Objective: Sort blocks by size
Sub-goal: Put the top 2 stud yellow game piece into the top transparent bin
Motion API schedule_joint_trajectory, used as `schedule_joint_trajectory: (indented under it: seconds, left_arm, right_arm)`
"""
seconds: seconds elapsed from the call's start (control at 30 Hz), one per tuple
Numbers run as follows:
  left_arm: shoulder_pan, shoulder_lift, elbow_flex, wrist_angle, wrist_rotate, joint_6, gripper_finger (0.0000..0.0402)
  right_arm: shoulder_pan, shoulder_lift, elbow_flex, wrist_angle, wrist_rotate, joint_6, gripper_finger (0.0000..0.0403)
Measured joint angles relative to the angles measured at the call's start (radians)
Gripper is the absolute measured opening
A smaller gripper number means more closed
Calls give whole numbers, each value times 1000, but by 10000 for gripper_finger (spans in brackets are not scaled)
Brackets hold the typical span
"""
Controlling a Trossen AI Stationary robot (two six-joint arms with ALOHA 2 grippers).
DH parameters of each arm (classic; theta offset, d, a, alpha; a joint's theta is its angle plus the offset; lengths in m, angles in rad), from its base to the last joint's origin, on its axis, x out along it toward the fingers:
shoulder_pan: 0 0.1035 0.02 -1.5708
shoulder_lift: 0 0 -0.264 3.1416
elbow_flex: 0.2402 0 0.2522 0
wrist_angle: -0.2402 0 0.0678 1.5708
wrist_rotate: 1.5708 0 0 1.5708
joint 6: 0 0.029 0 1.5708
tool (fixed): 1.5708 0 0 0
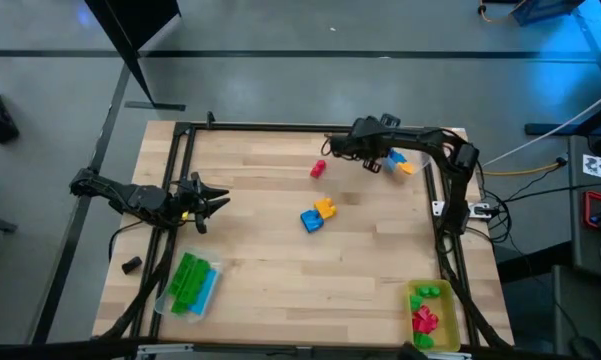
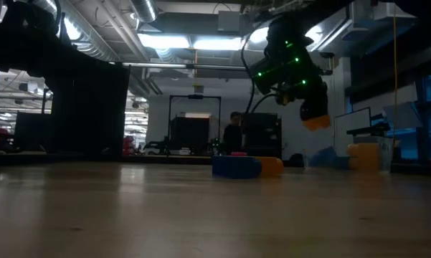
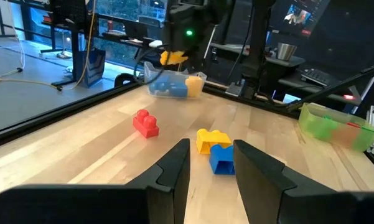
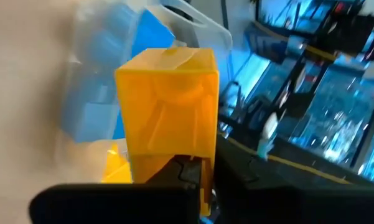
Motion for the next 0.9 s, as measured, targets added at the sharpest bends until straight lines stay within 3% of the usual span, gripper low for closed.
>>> schedule_joint_trajectory:
  seconds: [0.2, 0.4, 0.67, 0.9]
  left_arm:
    - [0, 0, 0, 0, 0, 0, 107]
    - [0, 0, 0, 0, 0, 0, 107]
    - [0, 0, 0, 0, 0, 0, 107]
    - [0, 0, 0, 0, 0, 0, 107]
  right_arm:
    - [-86, 0, 0, 15, -51, -14, 30]
    - [-125, -1, 0, 19, -174, -49, 75]
    - [-127, -1, 0, 19, -160, -49, 151]
    - [-153, -2, -1, 90, -165, -114, 160]
